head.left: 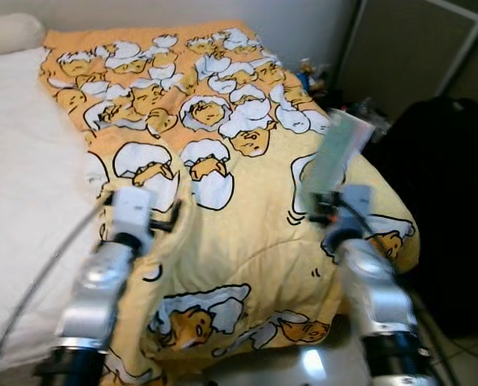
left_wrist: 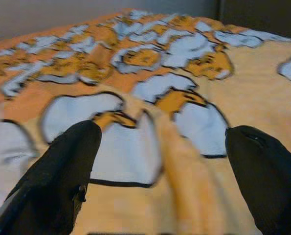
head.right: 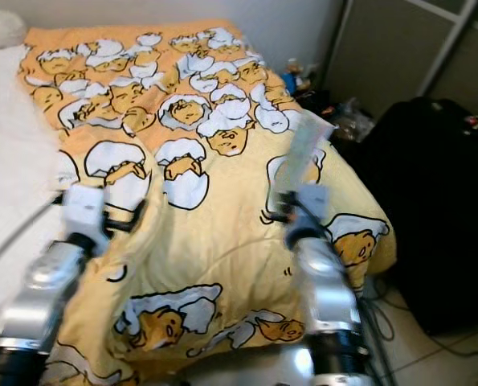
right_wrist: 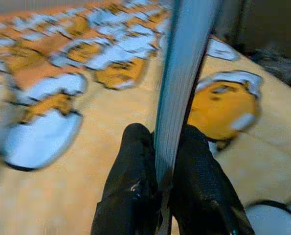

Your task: Clean up the room

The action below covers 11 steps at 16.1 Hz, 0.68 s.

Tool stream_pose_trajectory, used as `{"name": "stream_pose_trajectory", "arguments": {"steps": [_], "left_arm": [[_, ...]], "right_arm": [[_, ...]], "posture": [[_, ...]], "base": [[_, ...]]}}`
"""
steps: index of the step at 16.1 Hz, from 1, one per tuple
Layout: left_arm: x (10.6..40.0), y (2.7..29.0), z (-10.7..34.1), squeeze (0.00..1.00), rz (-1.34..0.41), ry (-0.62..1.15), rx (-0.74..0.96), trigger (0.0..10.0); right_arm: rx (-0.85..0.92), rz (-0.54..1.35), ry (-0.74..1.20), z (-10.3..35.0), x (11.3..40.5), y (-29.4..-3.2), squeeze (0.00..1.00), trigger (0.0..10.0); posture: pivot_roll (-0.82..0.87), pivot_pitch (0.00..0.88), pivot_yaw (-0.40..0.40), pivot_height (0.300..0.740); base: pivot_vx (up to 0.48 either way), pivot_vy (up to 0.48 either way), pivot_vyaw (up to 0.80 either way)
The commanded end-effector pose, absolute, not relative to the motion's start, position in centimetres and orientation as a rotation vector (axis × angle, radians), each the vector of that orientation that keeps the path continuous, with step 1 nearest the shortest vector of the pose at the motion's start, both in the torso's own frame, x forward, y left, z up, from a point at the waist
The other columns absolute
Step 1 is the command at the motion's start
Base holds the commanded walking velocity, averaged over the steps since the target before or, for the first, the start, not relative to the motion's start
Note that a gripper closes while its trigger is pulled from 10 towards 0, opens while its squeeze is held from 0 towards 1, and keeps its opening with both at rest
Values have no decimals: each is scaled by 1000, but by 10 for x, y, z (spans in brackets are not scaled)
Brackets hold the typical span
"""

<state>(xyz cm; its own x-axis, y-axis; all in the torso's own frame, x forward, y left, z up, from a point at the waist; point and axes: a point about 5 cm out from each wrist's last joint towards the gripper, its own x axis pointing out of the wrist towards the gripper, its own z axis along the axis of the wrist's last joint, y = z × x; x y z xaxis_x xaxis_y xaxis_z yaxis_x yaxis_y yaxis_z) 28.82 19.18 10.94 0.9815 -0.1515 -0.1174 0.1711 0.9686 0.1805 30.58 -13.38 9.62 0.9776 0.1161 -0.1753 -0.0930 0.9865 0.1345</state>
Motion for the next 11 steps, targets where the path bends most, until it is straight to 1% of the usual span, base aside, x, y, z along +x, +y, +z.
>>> {"name": "stream_pose_trajectory", "arguments": {"steps": [1, 3, 7, 11], "left_arm": [[291, 184, 114, 267, -182, 84, 173, 10000], [289, 183, 111, 267, -192, 97, 185, 10000], [292, 180, 113, 267, -201, 95, 182, 10000], [291, 180, 112, 271, -206, 97, 192, 10000]], "right_arm": [[127, 86, 129, 108, 308, -143, 0, 10000], [93, 100, 149, 99, 305, -142, 0, 10000], [109, 69, 161, 96, 303, -147, 0, 10000], [124, 70, 171, 94, 302, -143, 0, 10000]], "posture": [[125, 0, 8, 740], [120, 0, 13, 740], [110, 0, 23, 740], [115, 0, 22, 740]], "base": [[0, 307, 0], [0, 309, 0], [0, 312, 0], [0, 312, 0]]}}
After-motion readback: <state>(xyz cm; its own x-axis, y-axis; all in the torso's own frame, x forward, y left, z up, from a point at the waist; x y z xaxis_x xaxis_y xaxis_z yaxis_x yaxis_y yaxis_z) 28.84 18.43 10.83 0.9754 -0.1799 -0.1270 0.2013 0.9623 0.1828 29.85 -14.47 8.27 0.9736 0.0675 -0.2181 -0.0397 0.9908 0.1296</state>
